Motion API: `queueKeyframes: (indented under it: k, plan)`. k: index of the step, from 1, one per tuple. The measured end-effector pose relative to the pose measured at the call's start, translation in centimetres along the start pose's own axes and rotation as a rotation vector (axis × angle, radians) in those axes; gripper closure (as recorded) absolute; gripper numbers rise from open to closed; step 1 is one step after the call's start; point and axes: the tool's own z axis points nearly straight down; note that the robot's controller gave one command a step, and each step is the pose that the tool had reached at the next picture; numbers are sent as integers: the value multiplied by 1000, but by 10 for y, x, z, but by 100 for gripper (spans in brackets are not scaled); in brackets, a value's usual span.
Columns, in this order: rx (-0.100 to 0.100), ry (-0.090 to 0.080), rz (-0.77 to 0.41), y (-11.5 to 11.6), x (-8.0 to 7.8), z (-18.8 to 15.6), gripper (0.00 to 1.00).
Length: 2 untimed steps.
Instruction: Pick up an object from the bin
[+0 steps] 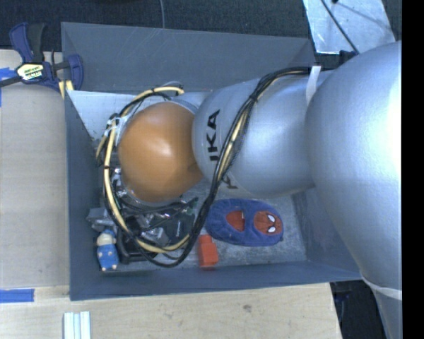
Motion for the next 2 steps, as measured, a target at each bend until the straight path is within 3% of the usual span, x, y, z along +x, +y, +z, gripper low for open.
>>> queueKeyframes:
  k: [1,2]
  plan:
    - [2,0,-486,-67,-9,-18,0]
    - [8,-11,-1122,-23,-3,28,0]
